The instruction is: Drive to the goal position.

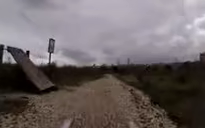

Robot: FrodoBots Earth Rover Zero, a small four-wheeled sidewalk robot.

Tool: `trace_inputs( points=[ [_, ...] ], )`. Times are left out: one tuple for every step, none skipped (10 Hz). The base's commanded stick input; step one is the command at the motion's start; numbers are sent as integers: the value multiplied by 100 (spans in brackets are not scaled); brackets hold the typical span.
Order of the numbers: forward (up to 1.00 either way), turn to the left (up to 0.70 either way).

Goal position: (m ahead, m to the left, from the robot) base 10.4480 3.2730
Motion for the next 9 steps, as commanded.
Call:
trace_inputs(
  points=[
    [70,0],
    [70,0],
    [70,0],
    [70,0],
    [70,0],
    [70,0],
    [70,0],
    [70,0],
    [70,0]
  ],
)
